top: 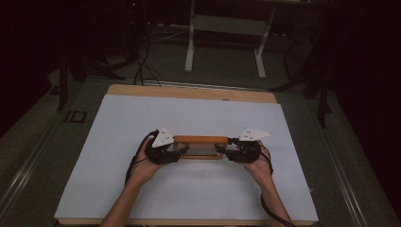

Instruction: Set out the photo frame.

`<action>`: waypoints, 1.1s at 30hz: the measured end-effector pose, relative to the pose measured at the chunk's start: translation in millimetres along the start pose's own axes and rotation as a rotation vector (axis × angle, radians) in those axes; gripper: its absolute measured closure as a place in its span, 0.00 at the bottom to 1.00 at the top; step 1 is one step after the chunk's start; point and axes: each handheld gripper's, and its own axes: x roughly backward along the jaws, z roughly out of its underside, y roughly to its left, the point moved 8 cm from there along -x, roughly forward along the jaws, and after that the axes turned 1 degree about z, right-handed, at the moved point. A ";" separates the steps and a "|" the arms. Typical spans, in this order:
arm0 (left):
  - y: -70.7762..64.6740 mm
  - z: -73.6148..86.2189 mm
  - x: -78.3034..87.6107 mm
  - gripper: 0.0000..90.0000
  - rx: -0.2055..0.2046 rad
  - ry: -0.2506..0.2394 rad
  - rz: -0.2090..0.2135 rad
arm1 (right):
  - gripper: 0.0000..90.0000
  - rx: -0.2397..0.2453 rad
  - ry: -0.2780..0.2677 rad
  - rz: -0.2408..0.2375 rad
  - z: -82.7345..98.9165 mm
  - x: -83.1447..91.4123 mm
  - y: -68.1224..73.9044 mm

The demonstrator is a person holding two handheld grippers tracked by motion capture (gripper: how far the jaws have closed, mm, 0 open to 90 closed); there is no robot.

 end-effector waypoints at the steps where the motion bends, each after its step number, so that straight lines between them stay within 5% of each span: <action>1: 0.1 -0.2 1.5 0.55 0.003 0.003 0.004 | 0.60 -0.004 0.002 -0.001 -0.3 0.1 0.5; 33: -2.2 6.5 7.3 0.58 0.137 0.012 0.131 | 0.62 -0.123 0.085 -0.065 8.2 0.5 9.4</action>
